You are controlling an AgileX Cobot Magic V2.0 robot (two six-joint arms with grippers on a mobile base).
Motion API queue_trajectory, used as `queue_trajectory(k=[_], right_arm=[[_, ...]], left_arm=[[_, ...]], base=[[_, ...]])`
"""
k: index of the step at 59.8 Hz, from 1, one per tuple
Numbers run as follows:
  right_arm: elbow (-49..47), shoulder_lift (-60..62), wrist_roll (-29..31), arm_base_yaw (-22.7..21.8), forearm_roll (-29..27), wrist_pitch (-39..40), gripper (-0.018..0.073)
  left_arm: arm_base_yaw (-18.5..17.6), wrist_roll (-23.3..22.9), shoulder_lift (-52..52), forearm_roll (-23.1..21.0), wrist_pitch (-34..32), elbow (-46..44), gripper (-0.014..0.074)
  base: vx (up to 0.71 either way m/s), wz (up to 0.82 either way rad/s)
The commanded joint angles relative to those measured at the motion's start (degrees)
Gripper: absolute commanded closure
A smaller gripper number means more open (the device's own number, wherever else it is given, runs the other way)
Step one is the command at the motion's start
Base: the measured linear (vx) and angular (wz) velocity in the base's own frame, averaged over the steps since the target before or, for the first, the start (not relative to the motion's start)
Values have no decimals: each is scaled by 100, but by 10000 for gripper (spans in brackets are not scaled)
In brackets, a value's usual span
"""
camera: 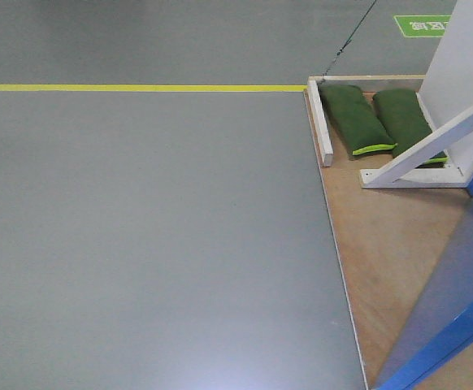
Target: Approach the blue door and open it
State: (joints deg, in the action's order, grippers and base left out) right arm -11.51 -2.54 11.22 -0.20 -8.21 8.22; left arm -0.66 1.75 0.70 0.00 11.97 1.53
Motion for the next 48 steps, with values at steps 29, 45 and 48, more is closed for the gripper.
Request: queue_trajectory(k=[29, 45, 48], right_arm=[[-4710, -3688, 90, -17, 878, 288, 567], [-6287, -4222, 84, -22, 1247, 24, 567], [-6629, -4337, 84, -22, 1305, -87, 567]], left_arm=[[-44, -18, 81, 0, -481, 34, 526], [-44, -18, 81, 0, -481, 34, 526], [-44, -18, 81, 0, -481, 34, 526]], base=[[0, 0], [0, 0], [0, 0]])
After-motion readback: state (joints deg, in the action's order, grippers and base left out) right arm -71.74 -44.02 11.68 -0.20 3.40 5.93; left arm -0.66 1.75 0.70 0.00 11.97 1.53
